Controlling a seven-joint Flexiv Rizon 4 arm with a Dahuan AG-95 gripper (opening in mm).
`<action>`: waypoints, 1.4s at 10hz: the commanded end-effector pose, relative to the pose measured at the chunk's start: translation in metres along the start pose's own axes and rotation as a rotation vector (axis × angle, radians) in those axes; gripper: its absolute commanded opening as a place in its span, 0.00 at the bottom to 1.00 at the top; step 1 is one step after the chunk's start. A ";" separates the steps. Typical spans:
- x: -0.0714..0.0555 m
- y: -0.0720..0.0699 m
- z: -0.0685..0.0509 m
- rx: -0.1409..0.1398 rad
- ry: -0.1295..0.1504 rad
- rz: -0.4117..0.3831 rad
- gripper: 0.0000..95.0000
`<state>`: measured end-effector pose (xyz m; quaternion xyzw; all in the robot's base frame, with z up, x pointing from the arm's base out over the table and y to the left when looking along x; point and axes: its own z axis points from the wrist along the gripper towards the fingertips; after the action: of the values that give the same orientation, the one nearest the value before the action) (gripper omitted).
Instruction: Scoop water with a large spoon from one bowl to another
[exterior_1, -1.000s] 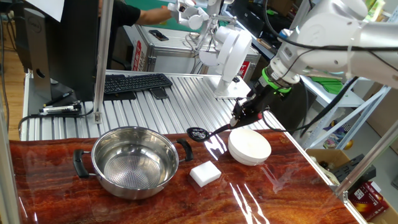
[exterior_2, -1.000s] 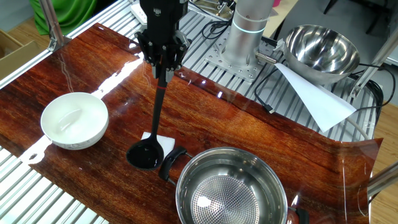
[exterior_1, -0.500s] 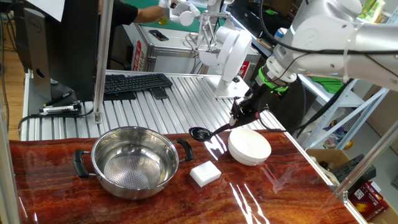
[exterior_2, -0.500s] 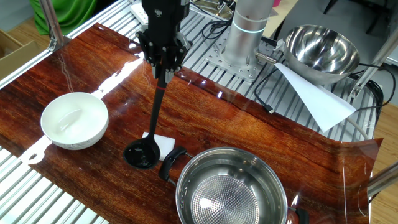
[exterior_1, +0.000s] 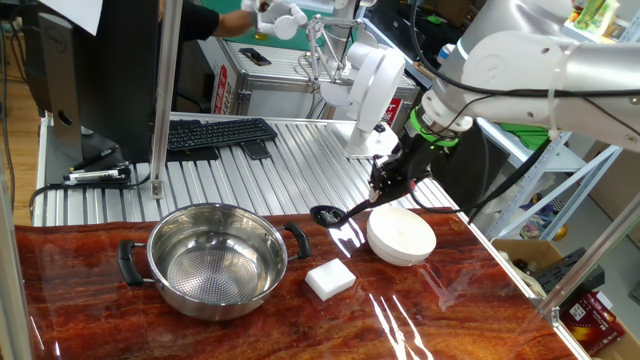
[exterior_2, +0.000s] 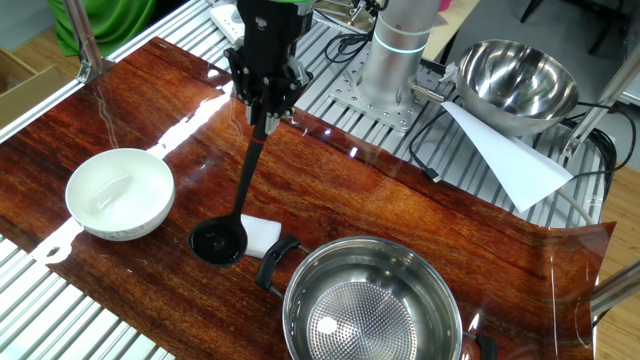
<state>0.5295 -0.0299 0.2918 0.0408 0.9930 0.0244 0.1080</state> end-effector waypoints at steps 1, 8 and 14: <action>0.001 -0.001 0.000 0.012 -0.007 0.024 0.00; 0.001 -0.001 0.000 0.038 -0.009 0.086 0.00; 0.001 -0.001 0.000 0.007 0.045 0.096 0.00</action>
<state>0.5273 -0.0301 0.2919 0.0885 0.9920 0.0283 0.0849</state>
